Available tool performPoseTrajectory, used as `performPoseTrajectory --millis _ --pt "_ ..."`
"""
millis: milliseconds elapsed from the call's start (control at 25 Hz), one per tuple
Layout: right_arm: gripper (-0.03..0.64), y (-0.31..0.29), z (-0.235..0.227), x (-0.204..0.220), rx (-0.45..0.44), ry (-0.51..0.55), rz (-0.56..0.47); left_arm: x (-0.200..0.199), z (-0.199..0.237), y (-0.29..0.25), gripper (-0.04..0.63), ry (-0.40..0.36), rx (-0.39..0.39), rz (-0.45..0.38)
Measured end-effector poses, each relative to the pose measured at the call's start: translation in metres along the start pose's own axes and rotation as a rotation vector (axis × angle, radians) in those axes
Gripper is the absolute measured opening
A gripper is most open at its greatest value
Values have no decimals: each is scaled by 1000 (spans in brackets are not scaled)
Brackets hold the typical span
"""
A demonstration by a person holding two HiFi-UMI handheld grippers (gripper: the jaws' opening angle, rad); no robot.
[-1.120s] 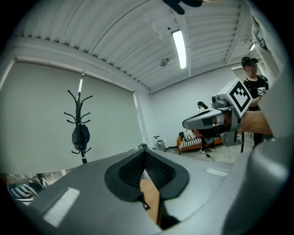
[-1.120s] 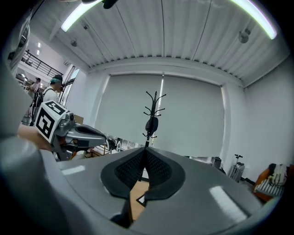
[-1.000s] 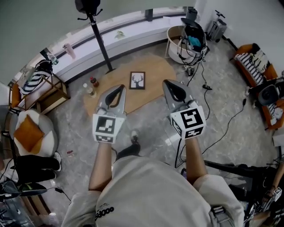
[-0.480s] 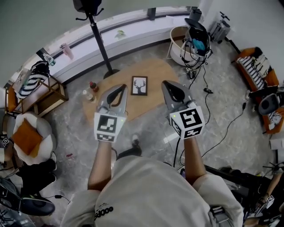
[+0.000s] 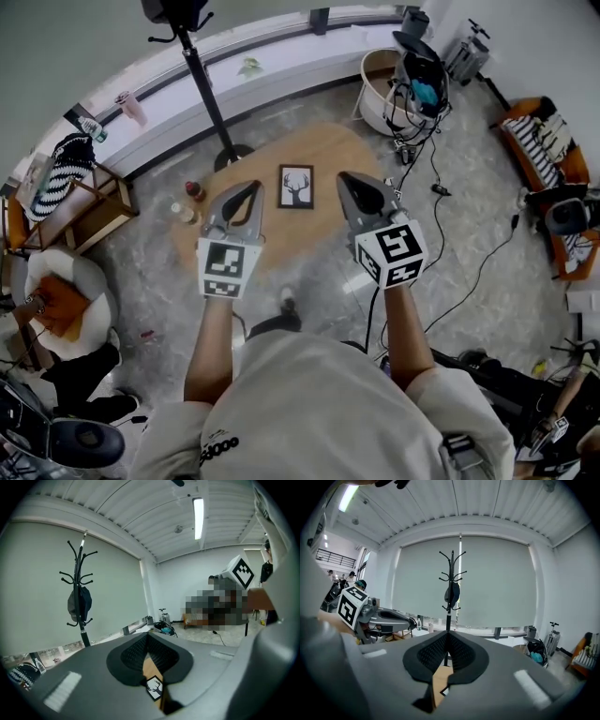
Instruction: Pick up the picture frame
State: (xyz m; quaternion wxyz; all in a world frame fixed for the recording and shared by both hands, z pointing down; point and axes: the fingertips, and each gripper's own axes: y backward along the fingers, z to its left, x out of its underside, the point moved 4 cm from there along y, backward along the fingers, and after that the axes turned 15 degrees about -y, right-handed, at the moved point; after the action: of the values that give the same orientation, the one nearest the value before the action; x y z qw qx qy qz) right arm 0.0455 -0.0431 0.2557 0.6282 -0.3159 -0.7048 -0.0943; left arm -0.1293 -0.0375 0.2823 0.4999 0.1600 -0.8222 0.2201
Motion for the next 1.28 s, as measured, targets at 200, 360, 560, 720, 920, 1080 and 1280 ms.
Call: performPoseTrajectory --millis 200,360,560,720,920,1080,1280 --pt "3 -38 -9 4 14 -13 46 17 24 -27 11 17 12 10" --pt "3 -55 -14 13 38 -2 80 31 30 -42 11 8 39 22" --pt "3 -65 -22 21 50 26 114 42 30 -52 11 11 57 40" --pt "3 -71 -28 27 81 20 139 53 31 -56 11 28 61 61" --pt "5 -72 -44 39 89 -13 170 69 23 -63 12 50 62 105" --pt "4 -83 -65 47 97 -35 184 81 18 -78 11 61 66 129" --pt "4 -103 -84 57 95 -56 221 99 19 -96 11 75 67 178"
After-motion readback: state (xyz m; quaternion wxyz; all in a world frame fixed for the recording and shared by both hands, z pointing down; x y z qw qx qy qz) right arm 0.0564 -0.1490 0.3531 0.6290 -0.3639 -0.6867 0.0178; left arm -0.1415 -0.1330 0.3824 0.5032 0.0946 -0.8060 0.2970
